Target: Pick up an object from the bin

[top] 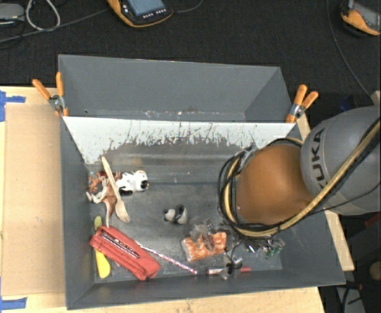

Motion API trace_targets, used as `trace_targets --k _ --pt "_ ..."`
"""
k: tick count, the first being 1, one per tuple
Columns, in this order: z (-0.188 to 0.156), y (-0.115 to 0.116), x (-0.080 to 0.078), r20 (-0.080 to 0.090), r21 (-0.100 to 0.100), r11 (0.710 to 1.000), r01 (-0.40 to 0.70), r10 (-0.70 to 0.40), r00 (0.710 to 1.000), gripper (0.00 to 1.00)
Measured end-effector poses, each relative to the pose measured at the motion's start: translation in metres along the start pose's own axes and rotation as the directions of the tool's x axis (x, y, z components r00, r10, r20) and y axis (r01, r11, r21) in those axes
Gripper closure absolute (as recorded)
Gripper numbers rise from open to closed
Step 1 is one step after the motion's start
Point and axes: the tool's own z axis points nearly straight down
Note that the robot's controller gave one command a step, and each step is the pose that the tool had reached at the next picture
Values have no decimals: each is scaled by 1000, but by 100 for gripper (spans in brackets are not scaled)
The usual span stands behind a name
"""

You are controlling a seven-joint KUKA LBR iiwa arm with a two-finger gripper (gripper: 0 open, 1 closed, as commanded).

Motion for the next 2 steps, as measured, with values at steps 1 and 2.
trace_targets --k 1,2 --pt "19 -13 -17 2 1 999 35 -35 999 0" --pt "33 -26 -24 1 -1 1000 9 -9 1000 0"
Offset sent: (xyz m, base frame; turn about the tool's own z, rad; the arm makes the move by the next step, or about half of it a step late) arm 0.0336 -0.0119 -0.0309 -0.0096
